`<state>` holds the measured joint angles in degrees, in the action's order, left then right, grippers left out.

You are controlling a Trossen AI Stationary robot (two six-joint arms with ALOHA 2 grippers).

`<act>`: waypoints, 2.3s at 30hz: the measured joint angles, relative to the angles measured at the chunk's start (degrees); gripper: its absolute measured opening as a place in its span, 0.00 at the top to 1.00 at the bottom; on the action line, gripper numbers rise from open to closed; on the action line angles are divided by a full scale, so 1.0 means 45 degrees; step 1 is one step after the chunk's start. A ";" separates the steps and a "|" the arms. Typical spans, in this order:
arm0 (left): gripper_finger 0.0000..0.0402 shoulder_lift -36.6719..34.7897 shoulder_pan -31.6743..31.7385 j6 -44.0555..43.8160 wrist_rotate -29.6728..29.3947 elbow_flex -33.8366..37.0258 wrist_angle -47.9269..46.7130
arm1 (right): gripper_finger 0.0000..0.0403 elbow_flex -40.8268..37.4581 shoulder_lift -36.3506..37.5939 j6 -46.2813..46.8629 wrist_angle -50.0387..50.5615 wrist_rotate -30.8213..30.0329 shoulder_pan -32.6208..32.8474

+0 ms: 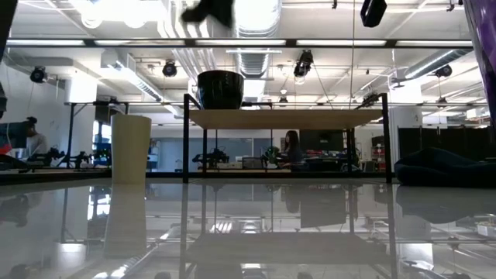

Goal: Stack small to large cups/mugs on shelf
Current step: Put the violet mug on the shelf

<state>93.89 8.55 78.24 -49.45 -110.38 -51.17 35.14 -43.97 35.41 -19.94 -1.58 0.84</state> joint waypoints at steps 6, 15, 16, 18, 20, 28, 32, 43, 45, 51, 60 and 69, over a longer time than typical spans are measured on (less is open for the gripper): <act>0.84 -0.0940 -0.1768 0.2020 0.2427 -0.2379 -0.0295 | 0.80 -0.0032 -0.0006 0.0123 0.0309 -0.0003 0.0024; 0.84 -0.3211 -0.2581 -0.2339 0.2083 -0.2199 -0.0441 | 0.80 -0.0067 -0.0272 0.0220 0.0526 -0.0468 -0.0053; 0.84 -0.3320 -0.2581 -0.2367 0.1887 -0.2028 -0.0459 | 0.80 -0.0071 -0.0310 0.0227 0.0494 -0.0497 -0.0052; 0.84 -0.3483 -0.2569 -0.2321 0.1532 -0.1643 -0.0489 | 0.80 -0.0068 -0.0338 0.0331 0.0459 -0.0615 -0.0049; 0.84 -0.3572 -0.2567 -0.2786 0.1554 -0.1283 -0.0427 | 0.80 -0.0068 -0.0350 0.0445 0.0475 -0.0656 -0.0049; 0.84 -0.3058 -0.2843 -0.5589 0.2262 0.0257 0.0940 | 0.80 -0.0068 -0.0353 0.0798 0.0467 -0.0657 -0.0049; 0.84 -0.2151 -0.3669 -0.9610 -0.2573 0.0281 0.4704 | 0.80 -0.0068 -0.0349 0.0906 0.0476 -0.0636 0.0032; 0.84 -0.4323 -0.4364 -2.1236 0.3848 0.0251 0.2264 | 0.80 -0.0073 -0.0688 0.0515 0.0401 -0.0577 0.0724; 0.84 -0.4435 -0.4386 -2.1421 0.5287 0.0288 0.2191 | 0.80 -0.0071 -0.0530 -0.0403 0.0246 -0.0674 0.0695; 0.84 -0.4862 -0.4518 -2.2433 0.9895 0.0279 0.2468 | 0.80 0.0097 -0.0280 -0.1397 0.0200 -0.1596 0.0617; 0.84 -0.3896 -0.4481 -2.2049 1.1529 0.0334 0.2826 | 0.80 0.0083 -0.0523 0.1391 0.0630 -0.1482 0.0645; 0.84 -0.3156 -0.4539 -2.1352 1.2180 0.0532 0.0117 | 0.80 0.0267 -0.0592 0.1803 -0.0381 0.1825 0.1693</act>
<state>79.68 -11.88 -17.84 5.37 -107.99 -50.64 36.33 -46.64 43.53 -21.66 6.64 8.46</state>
